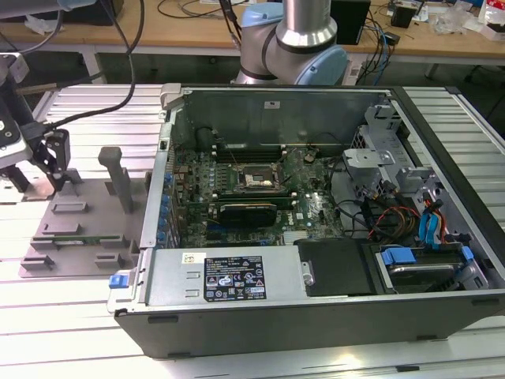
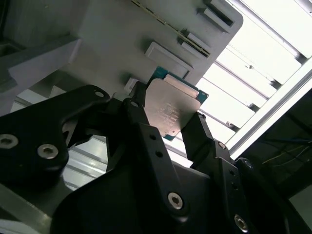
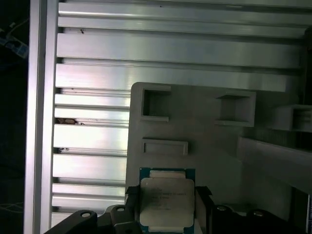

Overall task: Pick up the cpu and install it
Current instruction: 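Pick up the cpu and move it towards the insertion slot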

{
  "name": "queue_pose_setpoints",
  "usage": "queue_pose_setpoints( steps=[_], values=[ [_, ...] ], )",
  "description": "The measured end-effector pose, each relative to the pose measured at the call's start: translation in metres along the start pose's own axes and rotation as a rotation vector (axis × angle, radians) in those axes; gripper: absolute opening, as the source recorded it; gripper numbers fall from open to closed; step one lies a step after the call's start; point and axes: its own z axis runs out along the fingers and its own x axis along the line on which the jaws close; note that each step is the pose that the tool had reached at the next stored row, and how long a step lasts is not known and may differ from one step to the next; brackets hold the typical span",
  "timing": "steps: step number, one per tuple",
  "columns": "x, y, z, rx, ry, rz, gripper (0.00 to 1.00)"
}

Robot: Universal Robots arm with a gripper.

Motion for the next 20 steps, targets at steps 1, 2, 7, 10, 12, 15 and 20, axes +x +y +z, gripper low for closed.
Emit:
queue_pose_setpoints(
  steps=[1, 2, 7, 10, 12, 15, 20],
  values=[
    [-0.0001, 0.0001, 0.0019, -0.0002, -0.0006, 0.000, 0.54],
    [0.0000, 0.0002, 0.0060, -0.0001, -0.0007, 0.000, 0.54],
    [0.0021, -0.0008, 0.0290, -0.0037, -0.0012, -0.011, 0.54],
    [0.0020, -0.0006, 0.0369, -0.0038, -0.0014, -0.024, 0.54],
    [0.0018, -0.0005, 0.0408, -0.0038, -0.0017, -0.029, 0.54],
    [0.0016, 0.0004, 0.0477, -0.0037, -0.0018, -0.038, 0.54],
    [0.0010, 0.0060, 0.0551, -0.0037, -0.0021, -0.053, 0.54]
  ],
)
